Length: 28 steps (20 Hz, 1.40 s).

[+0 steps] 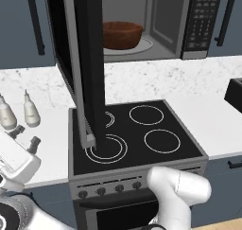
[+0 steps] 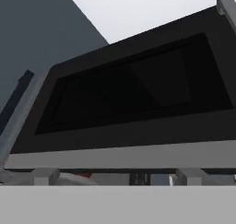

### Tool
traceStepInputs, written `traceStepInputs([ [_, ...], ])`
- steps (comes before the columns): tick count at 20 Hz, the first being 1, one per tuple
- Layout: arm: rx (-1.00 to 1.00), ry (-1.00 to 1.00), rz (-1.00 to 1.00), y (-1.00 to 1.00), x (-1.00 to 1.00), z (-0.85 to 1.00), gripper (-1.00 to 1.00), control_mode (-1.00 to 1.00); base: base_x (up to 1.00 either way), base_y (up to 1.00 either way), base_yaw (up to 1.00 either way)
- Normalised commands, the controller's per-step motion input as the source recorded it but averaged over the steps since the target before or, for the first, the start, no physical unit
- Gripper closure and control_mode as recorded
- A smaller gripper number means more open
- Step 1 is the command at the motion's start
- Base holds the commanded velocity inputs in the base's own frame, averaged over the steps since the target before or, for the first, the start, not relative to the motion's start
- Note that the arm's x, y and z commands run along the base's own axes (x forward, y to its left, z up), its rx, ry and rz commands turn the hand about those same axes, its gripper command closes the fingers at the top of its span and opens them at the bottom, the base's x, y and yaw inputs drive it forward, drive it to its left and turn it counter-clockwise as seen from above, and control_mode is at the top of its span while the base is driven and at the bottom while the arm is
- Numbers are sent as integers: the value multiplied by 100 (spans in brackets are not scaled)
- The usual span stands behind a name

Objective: Open the microwave, place the bowl with waffle inside the microwave, then close the microwave door and turn it on.

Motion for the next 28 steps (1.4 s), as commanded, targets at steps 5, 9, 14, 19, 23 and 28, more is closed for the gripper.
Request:
traceStepInputs([
  [5,1,-7,-14,-44,8,4,-100,-100,0,0,0],
  [9,7,0,-3,-61,28,33,-100,-100,0,0,0],
  [14,6,0,1,-68,16,22,-100,-100,0,0,0],
  [19,7,0,12,-85,0,17,-100,-100,0,0,0],
  [23,12,0,18,-80,6,25,-100,-100,0,0,0],
  [28,13,0,20,-74,17,32,-100,-100,0,0,0],
])
